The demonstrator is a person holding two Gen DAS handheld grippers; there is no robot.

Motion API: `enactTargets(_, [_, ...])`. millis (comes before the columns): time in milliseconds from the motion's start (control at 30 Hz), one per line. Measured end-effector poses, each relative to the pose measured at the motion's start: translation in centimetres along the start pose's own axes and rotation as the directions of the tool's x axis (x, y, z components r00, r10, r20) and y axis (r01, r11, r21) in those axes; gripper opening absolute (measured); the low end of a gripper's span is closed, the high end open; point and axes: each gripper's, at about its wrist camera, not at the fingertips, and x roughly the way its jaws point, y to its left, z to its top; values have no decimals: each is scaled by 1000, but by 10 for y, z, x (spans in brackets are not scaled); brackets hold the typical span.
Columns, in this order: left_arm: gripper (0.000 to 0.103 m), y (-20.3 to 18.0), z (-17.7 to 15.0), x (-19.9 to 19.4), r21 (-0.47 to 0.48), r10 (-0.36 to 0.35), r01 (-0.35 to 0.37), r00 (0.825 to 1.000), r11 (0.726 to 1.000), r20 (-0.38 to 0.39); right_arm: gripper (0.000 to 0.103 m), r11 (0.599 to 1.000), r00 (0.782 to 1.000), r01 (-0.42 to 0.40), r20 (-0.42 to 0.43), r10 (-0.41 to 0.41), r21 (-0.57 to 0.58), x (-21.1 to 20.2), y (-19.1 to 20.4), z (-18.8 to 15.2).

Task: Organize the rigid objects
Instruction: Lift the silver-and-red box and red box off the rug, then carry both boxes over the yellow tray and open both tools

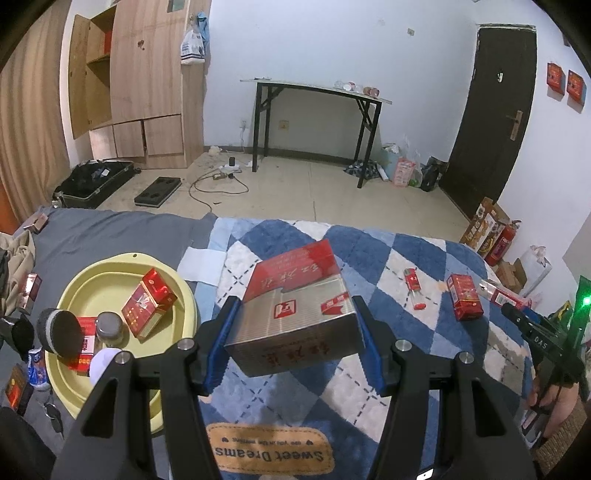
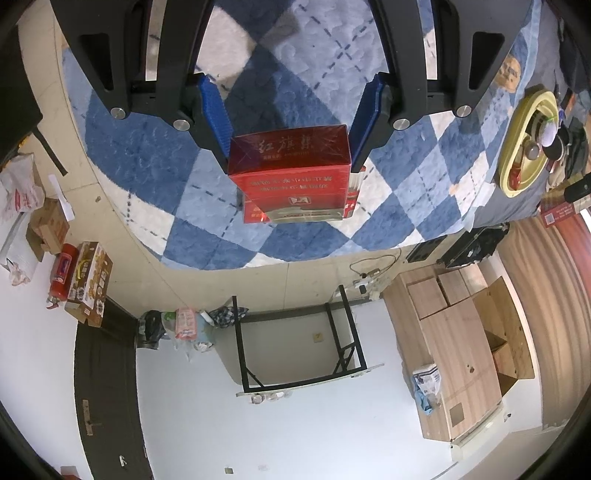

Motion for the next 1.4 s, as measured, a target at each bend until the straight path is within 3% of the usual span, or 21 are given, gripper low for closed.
enactTargets(467, [60,0,4,-1,-3,-5,5,1000,1000,0,59,1000,1000,-3,-5,3,-8,0,1,-1])
enactTargets(667, [60,14,11,-3,-47,72,-73,997,996,-24,58,999,1000,-18,-4,18,-44,1,11,-2])
enactTargets(867, [60,58,29,-19,-62,162,-163,987,985,-16,58,981,997,-76,7,79,-177,0,60,8])
enactTargets(967, [60,87,34,-26,-86,171,-170,985,982,1,58,960,990,-130,15,138,-248,-1,95,14])
enactTargets(1100, [60,139,27,-28,-122,198,-199,980,972,-16,58,919,963,-248,28,269,-308,-4,160,25])
enactTargets(1200, [60,179,12,-21,-184,204,-211,977,960,-60,58,875,928,-339,27,371,-345,-2,217,30])
enactTargets(1400, [60,233,-8,0,-298,213,-244,968,923,-132,58,767,862,-480,-69,502,-427,28,331,13])
